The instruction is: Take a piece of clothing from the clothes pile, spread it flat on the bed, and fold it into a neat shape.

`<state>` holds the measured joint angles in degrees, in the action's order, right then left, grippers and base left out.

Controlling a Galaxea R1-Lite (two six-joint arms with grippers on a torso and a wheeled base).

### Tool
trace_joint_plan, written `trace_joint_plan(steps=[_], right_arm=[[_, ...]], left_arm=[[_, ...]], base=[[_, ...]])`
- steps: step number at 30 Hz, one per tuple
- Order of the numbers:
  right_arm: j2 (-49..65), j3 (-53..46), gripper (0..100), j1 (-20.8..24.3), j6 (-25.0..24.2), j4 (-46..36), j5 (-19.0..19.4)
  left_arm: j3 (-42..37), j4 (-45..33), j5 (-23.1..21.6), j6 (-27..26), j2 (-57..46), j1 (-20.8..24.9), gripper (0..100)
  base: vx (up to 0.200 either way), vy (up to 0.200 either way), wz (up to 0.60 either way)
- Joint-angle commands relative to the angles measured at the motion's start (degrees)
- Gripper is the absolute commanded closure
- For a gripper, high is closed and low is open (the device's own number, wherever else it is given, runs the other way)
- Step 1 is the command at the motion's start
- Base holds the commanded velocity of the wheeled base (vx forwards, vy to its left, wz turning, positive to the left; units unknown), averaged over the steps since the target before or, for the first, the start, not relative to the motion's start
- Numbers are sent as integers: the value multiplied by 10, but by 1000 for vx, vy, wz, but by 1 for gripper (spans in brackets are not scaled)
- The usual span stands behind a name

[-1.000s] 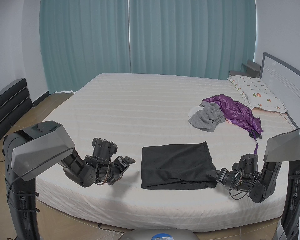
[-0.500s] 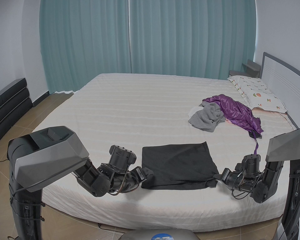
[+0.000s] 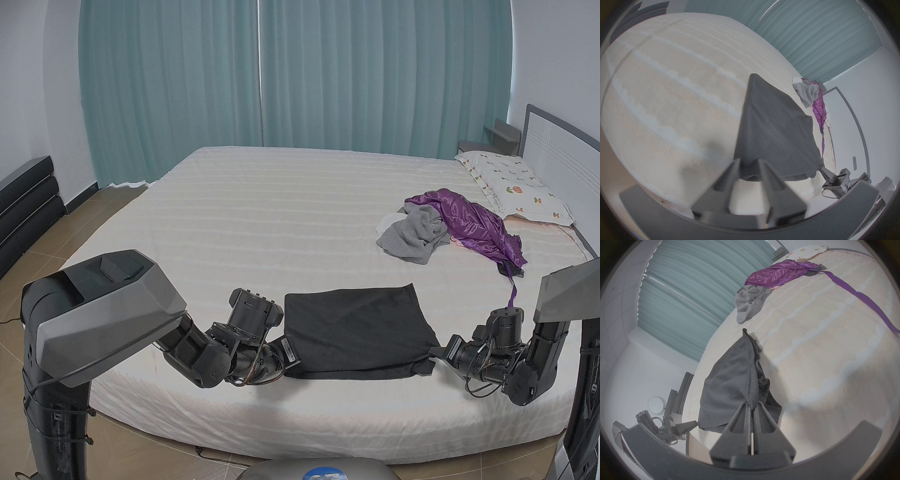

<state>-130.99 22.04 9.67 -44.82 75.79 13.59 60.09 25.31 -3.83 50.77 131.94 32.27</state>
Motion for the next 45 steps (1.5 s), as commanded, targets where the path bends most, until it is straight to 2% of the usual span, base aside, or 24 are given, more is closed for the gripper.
trace_joint_plan(steps=[1,9,15,21,22,32,36,43,45], right_arm=[[-2,0,100,0,-1,1,0],[3,-3,100,0,0,2,0],[5,-7,100,0,0,3,-1],[0,-6,100,4,0,4,-1],[0,-6,100,4,0,4,-1],[-2,-4,100,5,-1,4,0],[-3,-3,100,5,-1,4,0],[-3,-1,100,5,-1,5,0],[-4,-2,100,5,-1,5,0]], left_arm=[[3,-3,0,-1,3,1,100],[-3,-19,0,-1,-7,-2,100],[-3,-70,0,-1,-34,-8,100],[13,-64,-4,3,-23,-7,100],[14,-64,-4,3,-22,-7,0],[37,-64,-5,-9,5,0,0],[45,-69,-5,-37,13,0,0],[63,-73,-5,-54,23,-1,0],[63,-74,-6,-80,25,-1,0]], base=[[0,0,0],[0,0,0],[0,0,0],[0,0,0],[0,0,0],[0,0,0],[0,0,0],[0,0,0],[0,0,0]])
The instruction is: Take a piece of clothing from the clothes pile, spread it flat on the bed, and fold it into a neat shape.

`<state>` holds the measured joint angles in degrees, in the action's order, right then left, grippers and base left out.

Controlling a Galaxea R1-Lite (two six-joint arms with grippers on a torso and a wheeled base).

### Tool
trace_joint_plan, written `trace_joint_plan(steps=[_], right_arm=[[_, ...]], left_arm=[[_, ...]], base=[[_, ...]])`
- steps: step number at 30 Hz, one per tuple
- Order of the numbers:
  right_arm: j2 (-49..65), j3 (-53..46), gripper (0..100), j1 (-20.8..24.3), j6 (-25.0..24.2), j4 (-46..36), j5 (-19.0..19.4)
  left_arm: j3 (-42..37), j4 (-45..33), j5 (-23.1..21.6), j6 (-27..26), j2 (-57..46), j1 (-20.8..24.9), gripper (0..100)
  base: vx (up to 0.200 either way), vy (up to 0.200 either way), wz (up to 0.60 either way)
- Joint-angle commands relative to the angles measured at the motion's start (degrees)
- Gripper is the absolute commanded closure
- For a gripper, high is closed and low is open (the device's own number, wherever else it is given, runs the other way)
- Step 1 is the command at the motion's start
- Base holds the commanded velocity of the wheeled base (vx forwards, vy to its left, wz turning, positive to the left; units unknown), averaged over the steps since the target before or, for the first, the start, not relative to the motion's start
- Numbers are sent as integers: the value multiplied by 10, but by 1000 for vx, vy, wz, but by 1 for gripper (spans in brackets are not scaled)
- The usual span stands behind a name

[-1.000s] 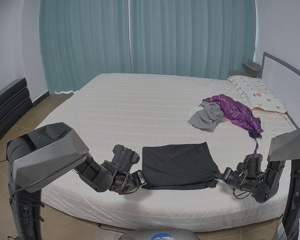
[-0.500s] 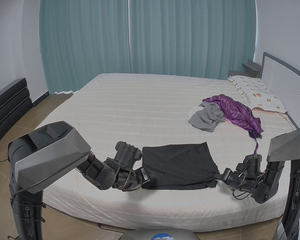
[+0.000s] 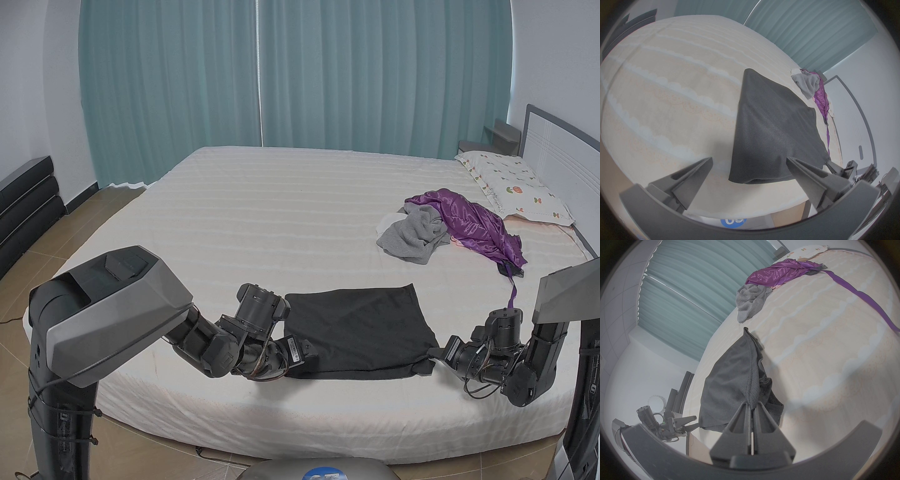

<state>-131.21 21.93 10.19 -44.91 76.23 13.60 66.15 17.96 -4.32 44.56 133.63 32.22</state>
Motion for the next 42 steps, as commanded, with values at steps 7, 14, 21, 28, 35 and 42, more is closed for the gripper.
trace_joint_plan(steps=[7,14,21,28,35,42], right_arm=[[-2,-2,100,0,0,1,1],[-1,-3,100,0,-1,2,1],[-1,-5,100,0,-1,2,1],[9,-17,100,1,0,3,-1],[17,-29,100,0,3,2,-2],[17,-36,0,5,8,1,-1]], left_arm=[[1,-1,0,-39,13,-1,100],[-8,-3,0,-35,9,-1,100],[-38,-5,0,-32,-11,-1,100],[-51,-4,1,-32,-20,-7,100],[-52,-5,0,-31,-24,-6,100],[-51,-5,-2,-17,-24,-3,0]], base=[[0,0,0],[0,0,0],[0,0,0],[0,0,0],[0,0,0],[0,0,0]])
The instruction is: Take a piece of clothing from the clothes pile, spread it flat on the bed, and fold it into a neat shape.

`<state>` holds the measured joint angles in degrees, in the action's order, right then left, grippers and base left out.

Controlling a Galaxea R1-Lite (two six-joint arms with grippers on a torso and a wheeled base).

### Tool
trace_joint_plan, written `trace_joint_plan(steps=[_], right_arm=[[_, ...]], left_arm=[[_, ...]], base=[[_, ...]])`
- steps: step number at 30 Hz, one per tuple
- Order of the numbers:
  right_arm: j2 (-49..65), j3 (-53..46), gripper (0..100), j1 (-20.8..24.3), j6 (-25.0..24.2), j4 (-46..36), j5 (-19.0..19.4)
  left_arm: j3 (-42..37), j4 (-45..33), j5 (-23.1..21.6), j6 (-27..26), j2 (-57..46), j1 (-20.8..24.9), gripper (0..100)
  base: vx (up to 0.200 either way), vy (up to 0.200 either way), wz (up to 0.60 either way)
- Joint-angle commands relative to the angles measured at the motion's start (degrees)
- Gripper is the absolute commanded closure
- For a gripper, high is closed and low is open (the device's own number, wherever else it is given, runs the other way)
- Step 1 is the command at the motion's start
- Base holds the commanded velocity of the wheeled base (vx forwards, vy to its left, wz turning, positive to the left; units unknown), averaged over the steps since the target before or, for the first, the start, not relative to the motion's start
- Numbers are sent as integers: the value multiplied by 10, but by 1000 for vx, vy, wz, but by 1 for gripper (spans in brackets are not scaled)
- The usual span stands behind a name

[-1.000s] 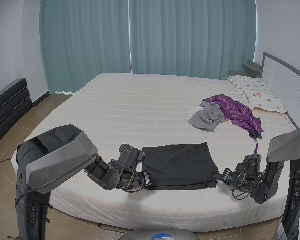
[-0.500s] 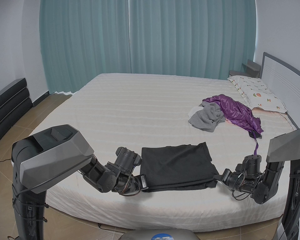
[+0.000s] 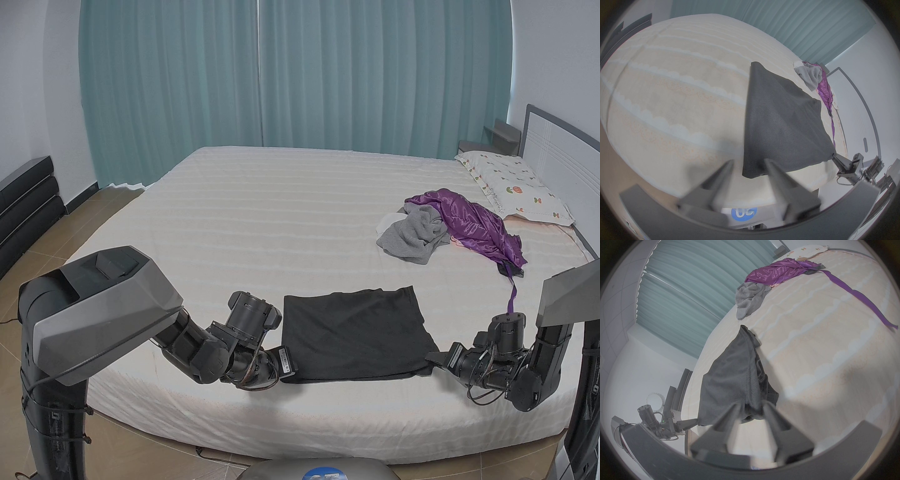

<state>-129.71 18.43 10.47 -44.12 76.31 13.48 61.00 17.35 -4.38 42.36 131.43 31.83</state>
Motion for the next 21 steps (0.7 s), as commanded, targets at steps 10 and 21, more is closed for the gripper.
trace_joint_plan(steps=[10,21], right_arm=[[-2,153,0,-7,-6,-66,1],[-117,448,0,-18,-9,-286,-19]], left_arm=[[-2,10,-8,105,-53,-33,0],[-48,99,-10,177,-36,-92,0]], base=[[0,0,0],[0,0,0]])
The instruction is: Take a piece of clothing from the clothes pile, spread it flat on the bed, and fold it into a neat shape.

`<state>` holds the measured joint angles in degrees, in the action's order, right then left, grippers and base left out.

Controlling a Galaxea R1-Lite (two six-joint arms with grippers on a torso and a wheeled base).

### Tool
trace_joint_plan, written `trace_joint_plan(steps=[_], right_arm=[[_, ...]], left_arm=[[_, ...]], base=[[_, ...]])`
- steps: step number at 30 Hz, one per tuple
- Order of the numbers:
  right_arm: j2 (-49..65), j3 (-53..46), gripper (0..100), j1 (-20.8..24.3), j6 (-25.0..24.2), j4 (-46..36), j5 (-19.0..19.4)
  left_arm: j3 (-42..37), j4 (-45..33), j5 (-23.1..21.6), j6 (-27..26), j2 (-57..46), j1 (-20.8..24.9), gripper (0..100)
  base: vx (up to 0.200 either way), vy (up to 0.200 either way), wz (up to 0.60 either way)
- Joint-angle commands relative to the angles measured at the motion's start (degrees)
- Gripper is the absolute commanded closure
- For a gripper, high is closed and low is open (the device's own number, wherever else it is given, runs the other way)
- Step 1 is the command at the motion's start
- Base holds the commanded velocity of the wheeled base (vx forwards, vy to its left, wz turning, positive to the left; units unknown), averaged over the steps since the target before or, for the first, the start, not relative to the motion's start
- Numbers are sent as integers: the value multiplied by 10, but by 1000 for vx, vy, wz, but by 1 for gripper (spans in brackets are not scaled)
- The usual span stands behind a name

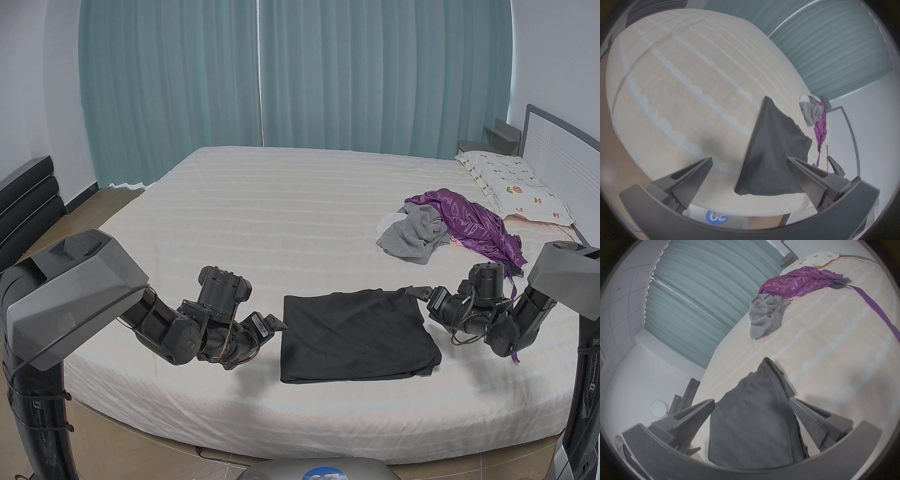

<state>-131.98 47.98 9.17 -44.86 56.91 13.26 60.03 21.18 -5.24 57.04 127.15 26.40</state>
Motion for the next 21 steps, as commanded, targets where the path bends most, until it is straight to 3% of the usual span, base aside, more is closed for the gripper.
trace_joint_plan(steps=[1,4,11,12,21], right_arm=[[-108,178,0,-4,0,-101,-30],[-140,238,0,-3,2,-130,-60],[-173,330,0,-4,0,-192,-64],[-177,338,100,-3,0,-196,-64],[-200,389,100,-11,-1,-202,-93]], left_arm=[[-50,78,-1,32,10,-40,0],[-71,121,-1,31,15,-45,0],[-73,134,-1,31,14,-51,0],[-73,134,-1,31,14,-51,0],[-73,135,0,30,19,-53,0]], base=[[0,0,0],[0,0,0],[0,0,0],[0,0,0],[0,0,0]])
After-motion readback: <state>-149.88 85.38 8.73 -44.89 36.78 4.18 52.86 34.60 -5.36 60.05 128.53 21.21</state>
